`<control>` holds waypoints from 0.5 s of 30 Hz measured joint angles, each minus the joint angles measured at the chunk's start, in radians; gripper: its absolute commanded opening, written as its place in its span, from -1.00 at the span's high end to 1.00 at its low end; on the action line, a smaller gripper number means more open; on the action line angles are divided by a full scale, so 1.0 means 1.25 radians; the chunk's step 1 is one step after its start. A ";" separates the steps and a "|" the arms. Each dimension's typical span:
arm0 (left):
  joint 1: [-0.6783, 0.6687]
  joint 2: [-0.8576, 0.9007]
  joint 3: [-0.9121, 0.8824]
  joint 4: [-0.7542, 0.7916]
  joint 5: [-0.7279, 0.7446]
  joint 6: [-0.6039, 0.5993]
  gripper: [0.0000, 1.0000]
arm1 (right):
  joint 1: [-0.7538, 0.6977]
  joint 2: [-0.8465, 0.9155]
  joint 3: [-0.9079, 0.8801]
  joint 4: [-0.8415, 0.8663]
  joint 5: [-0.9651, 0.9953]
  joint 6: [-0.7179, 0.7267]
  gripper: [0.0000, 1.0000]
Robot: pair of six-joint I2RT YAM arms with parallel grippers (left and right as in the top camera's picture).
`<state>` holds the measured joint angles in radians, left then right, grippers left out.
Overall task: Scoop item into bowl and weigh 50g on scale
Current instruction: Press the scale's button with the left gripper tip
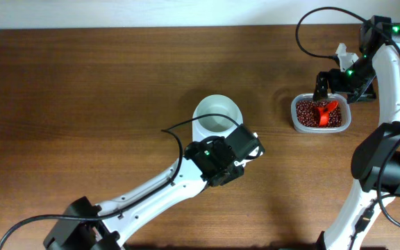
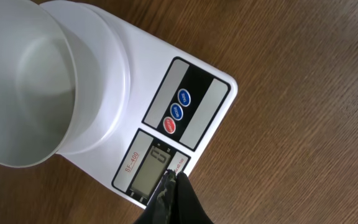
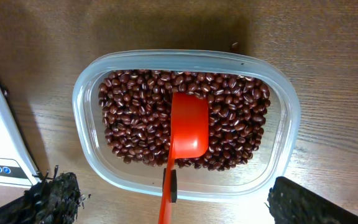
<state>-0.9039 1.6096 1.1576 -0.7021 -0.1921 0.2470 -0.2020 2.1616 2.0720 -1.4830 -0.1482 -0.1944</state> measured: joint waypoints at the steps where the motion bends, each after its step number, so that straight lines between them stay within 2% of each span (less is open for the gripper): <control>1: 0.000 0.014 0.000 0.000 0.000 0.000 1.00 | 0.000 0.000 0.000 0.000 0.000 0.000 -0.97; 7: -0.017 0.187 -0.002 0.010 -0.011 0.060 1.00 | 0.000 0.000 0.000 0.000 0.000 0.000 -0.97; 12: -0.018 0.208 -0.004 0.062 -0.036 0.076 1.00 | 0.000 0.000 0.000 0.000 0.000 0.000 -0.97; 15: -0.020 0.213 -0.005 0.103 -0.127 0.080 1.00 | 0.000 0.000 0.000 0.000 0.000 0.000 -0.98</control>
<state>-0.9287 1.8759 1.1519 -0.5732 -0.3511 0.3470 -0.2020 2.1616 2.0720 -1.4826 -0.1482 -0.1944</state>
